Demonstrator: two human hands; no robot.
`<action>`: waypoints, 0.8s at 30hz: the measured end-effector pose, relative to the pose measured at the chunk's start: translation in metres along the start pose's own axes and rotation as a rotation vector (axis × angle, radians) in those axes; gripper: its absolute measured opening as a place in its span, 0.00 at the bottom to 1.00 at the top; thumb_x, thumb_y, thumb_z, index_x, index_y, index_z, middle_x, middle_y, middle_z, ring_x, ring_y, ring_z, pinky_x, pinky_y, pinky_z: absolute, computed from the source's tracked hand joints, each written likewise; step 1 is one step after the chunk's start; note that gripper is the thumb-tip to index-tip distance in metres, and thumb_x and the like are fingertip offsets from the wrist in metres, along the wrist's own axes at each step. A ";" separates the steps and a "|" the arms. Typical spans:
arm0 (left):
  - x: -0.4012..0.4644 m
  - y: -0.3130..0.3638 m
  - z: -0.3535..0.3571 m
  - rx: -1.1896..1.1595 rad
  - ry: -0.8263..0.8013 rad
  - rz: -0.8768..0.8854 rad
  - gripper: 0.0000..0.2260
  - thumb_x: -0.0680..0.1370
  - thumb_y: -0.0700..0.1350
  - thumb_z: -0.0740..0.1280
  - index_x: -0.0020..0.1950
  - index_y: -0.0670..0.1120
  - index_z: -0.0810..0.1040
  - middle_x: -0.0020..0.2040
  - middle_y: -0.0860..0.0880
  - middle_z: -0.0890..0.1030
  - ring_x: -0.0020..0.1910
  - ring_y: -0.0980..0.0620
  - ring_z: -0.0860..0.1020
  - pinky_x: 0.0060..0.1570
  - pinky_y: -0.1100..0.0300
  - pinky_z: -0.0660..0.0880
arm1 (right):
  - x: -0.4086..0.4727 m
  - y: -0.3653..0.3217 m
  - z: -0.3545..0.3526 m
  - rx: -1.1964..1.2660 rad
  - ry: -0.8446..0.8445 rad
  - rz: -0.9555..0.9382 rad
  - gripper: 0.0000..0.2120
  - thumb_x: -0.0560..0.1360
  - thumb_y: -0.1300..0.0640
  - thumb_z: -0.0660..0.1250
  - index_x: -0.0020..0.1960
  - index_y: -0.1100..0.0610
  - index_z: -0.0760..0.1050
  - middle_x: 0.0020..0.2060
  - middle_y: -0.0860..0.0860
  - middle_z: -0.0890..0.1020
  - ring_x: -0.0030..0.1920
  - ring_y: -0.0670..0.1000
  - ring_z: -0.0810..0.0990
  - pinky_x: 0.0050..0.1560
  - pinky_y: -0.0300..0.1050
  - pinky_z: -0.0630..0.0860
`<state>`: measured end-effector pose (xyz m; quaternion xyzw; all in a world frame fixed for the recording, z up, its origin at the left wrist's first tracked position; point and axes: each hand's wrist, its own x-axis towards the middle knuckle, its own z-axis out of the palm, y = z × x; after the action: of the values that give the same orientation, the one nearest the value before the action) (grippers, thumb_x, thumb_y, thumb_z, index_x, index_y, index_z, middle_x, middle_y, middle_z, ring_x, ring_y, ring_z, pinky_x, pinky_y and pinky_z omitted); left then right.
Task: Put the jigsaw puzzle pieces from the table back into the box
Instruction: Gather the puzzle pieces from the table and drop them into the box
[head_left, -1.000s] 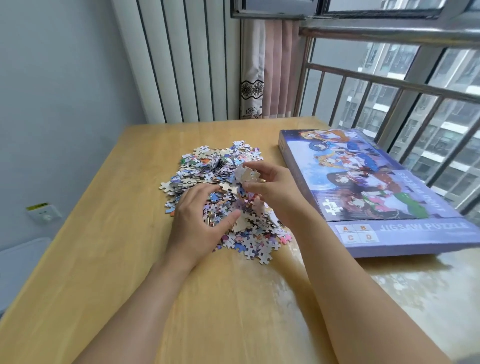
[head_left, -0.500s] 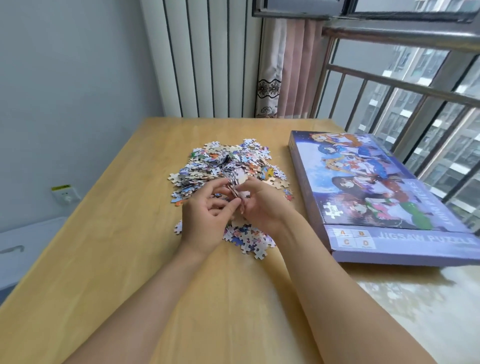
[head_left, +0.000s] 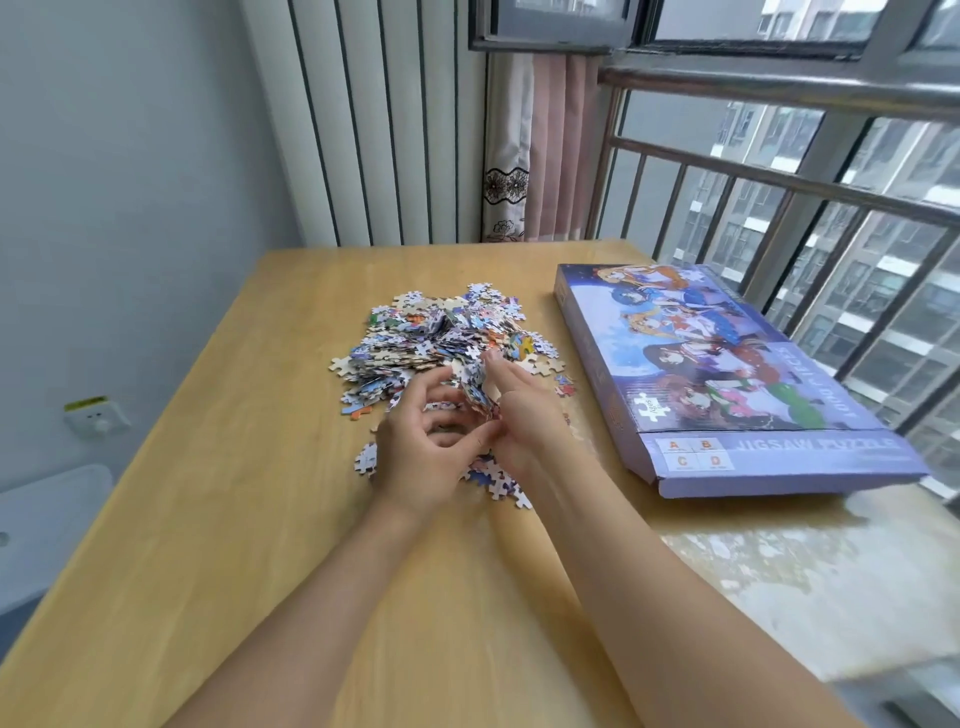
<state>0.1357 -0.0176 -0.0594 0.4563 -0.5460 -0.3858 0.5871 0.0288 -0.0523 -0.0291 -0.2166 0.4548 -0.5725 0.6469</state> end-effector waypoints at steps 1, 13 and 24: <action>0.000 0.000 0.000 0.010 0.010 0.005 0.27 0.69 0.38 0.80 0.64 0.49 0.75 0.52 0.49 0.80 0.44 0.54 0.84 0.41 0.62 0.80 | -0.003 0.000 -0.001 -0.016 -0.021 -0.006 0.14 0.78 0.51 0.72 0.60 0.57 0.80 0.56 0.59 0.83 0.42 0.60 0.82 0.41 0.55 0.79; 0.002 -0.006 -0.004 0.051 0.060 0.036 0.14 0.75 0.36 0.74 0.57 0.49 0.79 0.47 0.53 0.83 0.42 0.56 0.85 0.43 0.63 0.81 | -0.012 0.002 -0.019 0.005 -0.121 -0.081 0.12 0.80 0.66 0.66 0.63 0.61 0.77 0.40 0.57 0.79 0.33 0.51 0.76 0.31 0.42 0.76; -0.005 -0.009 -0.002 0.357 0.021 0.283 0.07 0.76 0.41 0.73 0.52 0.49 0.81 0.45 0.54 0.83 0.42 0.57 0.83 0.37 0.60 0.82 | -0.022 -0.017 -0.048 0.122 0.052 -0.091 0.18 0.76 0.74 0.67 0.63 0.63 0.79 0.45 0.59 0.83 0.28 0.46 0.78 0.25 0.36 0.73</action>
<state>0.1377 -0.0148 -0.0696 0.4758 -0.6581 -0.1922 0.5509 -0.0189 -0.0244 -0.0318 -0.1827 0.4254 -0.6334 0.6201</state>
